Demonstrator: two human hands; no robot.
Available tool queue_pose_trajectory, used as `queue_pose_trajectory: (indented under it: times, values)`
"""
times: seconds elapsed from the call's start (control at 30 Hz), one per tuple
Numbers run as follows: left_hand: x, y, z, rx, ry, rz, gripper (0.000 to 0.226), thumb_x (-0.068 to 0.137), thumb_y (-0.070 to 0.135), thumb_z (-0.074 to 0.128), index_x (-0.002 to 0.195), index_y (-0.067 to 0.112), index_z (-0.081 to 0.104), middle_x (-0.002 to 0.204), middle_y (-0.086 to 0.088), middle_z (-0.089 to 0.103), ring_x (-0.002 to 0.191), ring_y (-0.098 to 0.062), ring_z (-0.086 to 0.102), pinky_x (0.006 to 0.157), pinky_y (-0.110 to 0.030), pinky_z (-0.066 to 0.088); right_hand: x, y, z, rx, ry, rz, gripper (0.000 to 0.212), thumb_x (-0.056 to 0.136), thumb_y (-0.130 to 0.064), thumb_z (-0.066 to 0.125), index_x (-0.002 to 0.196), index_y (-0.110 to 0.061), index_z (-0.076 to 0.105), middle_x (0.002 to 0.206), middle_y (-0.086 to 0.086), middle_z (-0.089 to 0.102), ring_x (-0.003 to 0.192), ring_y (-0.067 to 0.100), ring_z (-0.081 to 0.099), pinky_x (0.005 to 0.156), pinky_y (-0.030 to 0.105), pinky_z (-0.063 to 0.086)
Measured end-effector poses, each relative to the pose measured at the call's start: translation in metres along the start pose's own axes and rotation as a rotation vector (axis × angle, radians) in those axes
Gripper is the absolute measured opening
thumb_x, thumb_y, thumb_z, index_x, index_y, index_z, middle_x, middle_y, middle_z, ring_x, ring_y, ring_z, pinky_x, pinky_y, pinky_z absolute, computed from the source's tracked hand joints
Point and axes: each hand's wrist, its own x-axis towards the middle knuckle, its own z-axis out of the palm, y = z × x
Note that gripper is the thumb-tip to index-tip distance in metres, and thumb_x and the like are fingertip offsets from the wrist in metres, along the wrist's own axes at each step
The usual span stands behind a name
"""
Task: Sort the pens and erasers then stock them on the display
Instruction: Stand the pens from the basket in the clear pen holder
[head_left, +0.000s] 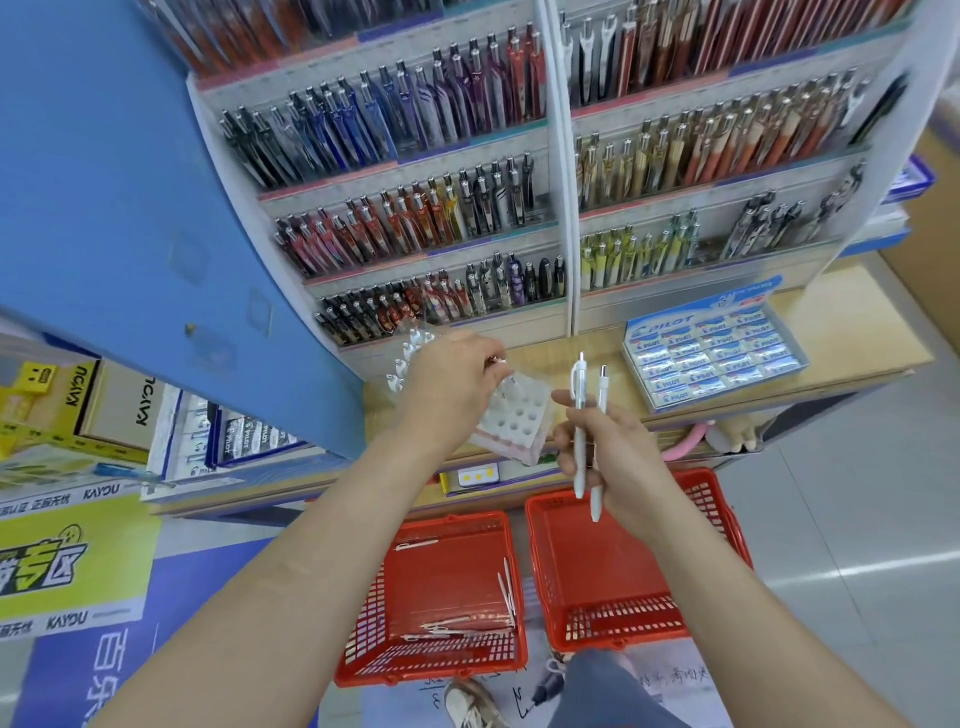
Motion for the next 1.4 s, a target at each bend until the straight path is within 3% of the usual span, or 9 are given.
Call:
queue_pose_trajectory:
  times: [0.1,0.27,0.57,0.7,0.8,0.9,1.1,1.27,1.4]
  values:
    - [0.005,-0.004,0.006,0.065,-0.035,0.024,0.02,0.088,0.029,0.063,0.096,0.013,0.072,0.087,-0.003,0.061,0.091,-0.024,0.052,0.078,-0.03,0.036,0.001,-0.001,-0.001,0.055,-0.016,0.022,0.027,0.097,-0.008,0.041,0.117,-0.006,0.059,0.059,0.006,0.054,0.045,0.016,0.045,0.036,0.02,0.021]
    - [0.014,-0.004,0.013,0.166,-0.044,0.085,0.025,0.088,0.037,0.059,0.101,0.019,0.072,0.083,0.008,0.045,0.089,-0.015,0.035,0.072,-0.021,0.024,-0.004,-0.002,-0.004,-0.021,-0.072,-0.009,0.024,0.1,-0.018,0.045,0.115,-0.009,0.061,0.058,0.005,0.054,0.043,0.015,0.045,0.035,0.019,0.029]
    - [0.021,-0.005,0.014,0.232,-0.113,0.045,0.029,0.087,0.045,0.058,0.105,0.025,0.068,0.084,0.008,0.041,0.095,-0.018,0.045,0.069,-0.027,0.028,-0.006,-0.001,-0.005,-0.064,-0.115,-0.06,0.025,0.097,-0.029,0.05,0.106,-0.013,0.067,0.055,0.006,0.052,0.038,0.015,0.04,0.036,0.02,0.031]
    - [0.014,0.008,0.005,-0.097,-0.037,-0.077,0.028,0.091,0.042,0.054,0.1,0.022,0.071,0.076,0.01,0.054,0.076,-0.005,0.051,0.067,-0.022,0.037,-0.01,-0.003,-0.004,-0.103,-0.181,-0.077,0.027,0.095,-0.033,0.052,0.104,-0.015,0.069,0.053,0.007,0.049,0.039,0.017,0.038,0.04,0.023,0.033]
    - [0.006,0.02,-0.007,-0.57,-0.178,-0.243,0.022,0.092,0.031,0.057,0.1,0.016,0.072,0.067,0.008,0.059,0.059,-0.004,0.053,0.061,-0.02,0.045,-0.012,-0.006,-0.002,-0.127,-0.243,-0.075,0.029,0.093,-0.035,0.053,0.104,-0.015,0.07,0.051,0.006,0.047,0.039,0.017,0.036,0.04,0.022,0.032]
    - [0.002,0.02,-0.017,-0.773,-0.266,-0.343,0.016,0.089,0.011,0.063,0.104,0.009,0.068,0.072,-0.004,0.062,0.059,-0.01,0.058,0.058,-0.02,0.052,-0.012,-0.009,0.001,-0.133,-0.288,-0.063,0.031,0.094,-0.034,0.051,0.106,-0.012,0.069,0.051,0.005,0.045,0.04,0.016,0.035,0.04,0.022,0.031]
    - [-0.006,0.006,-0.042,-0.757,-0.028,-0.45,0.008,0.081,0.007,0.072,0.089,0.006,0.071,0.071,-0.011,0.069,0.06,-0.018,0.063,0.062,-0.026,0.057,-0.002,-0.007,-0.001,0.09,-0.231,0.029,0.028,0.094,-0.014,0.04,0.109,-0.005,0.061,0.068,0.008,0.052,0.055,0.013,0.044,0.044,0.021,0.029]
    - [-0.019,-0.017,-0.055,-0.502,0.141,-0.384,0.016,0.077,0.021,0.076,0.065,0.03,0.07,0.059,0.002,0.067,0.057,-0.018,0.062,0.067,-0.042,0.058,0.003,-0.001,-0.006,0.168,-0.088,0.008,0.031,0.093,-0.003,0.035,0.11,-0.002,0.061,0.074,0.006,0.053,0.058,0.012,0.048,0.048,0.022,0.035]
    - [-0.03,-0.017,-0.047,-0.34,0.113,-0.277,0.007,0.079,0.021,0.073,0.073,0.024,0.073,0.064,0.007,0.067,0.063,-0.016,0.061,0.069,-0.041,0.054,0.001,0.002,-0.002,0.126,-0.07,-0.004,0.023,0.1,-0.018,0.044,0.115,-0.02,0.062,0.071,0.006,0.055,0.055,0.017,0.051,0.044,0.024,0.036]
